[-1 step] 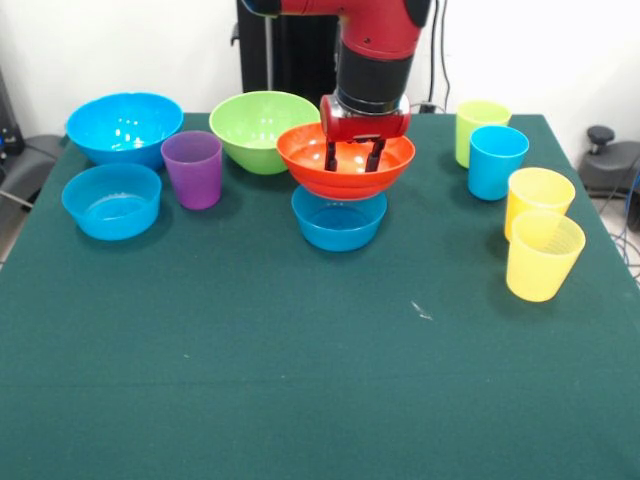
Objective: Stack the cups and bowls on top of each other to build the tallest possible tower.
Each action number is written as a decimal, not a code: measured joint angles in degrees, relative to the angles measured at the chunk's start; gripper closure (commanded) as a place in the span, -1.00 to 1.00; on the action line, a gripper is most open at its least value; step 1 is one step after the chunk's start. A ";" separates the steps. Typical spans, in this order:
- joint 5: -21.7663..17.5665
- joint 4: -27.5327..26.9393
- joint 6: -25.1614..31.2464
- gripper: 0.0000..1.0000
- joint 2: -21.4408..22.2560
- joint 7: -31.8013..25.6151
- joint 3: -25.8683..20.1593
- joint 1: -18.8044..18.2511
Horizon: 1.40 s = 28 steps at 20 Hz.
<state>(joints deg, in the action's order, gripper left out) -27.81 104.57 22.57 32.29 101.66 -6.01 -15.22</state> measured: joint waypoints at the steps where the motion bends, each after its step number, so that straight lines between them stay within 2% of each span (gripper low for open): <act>1: 0.10 -0.06 0.12 -1.00 -0.02 0.00 0.00 0.00; 19: 3.67 -2.37 4.31 -1.00 -0.85 0.00 0.07 0.00; 28: 4.13 -2.79 5.01 -1.00 -1.02 0.00 0.07 0.00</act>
<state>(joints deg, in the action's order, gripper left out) -23.68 101.78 27.58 31.27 101.66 -5.94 -15.22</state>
